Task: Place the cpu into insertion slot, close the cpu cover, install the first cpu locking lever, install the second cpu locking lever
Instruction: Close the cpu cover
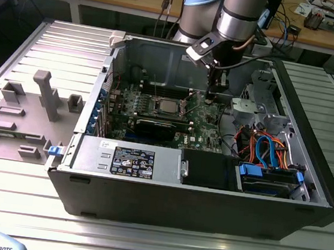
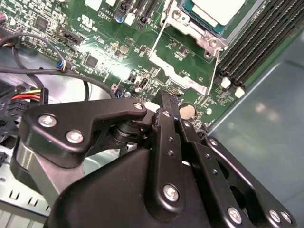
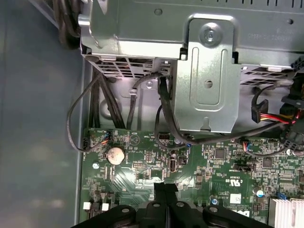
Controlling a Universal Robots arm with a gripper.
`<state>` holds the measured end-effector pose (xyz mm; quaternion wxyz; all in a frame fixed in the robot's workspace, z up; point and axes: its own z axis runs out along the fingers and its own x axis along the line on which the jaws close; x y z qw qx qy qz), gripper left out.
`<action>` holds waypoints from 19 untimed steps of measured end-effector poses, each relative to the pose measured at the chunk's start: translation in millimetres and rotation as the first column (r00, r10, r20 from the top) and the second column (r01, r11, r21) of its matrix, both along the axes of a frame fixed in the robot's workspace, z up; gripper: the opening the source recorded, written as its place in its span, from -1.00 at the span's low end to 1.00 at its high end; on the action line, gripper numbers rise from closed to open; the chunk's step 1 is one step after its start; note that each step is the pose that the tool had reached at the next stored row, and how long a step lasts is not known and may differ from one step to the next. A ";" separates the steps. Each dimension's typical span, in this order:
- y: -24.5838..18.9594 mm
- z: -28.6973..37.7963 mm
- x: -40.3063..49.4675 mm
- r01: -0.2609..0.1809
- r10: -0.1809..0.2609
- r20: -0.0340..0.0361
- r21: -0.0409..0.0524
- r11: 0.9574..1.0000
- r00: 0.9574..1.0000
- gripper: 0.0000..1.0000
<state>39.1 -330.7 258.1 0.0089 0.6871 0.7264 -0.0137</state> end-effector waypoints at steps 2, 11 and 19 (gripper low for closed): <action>-0.1 -4.0 0.0 0.000 0.000 -0.003 0.000 1.000 1.000 -0.79; -0.2 -8.4 -5.6 -0.008 0.008 -0.006 0.012 1.000 1.000 -0.79; -0.2 -8.4 -7.5 -0.009 0.009 -0.006 0.012 1.000 1.000 -0.79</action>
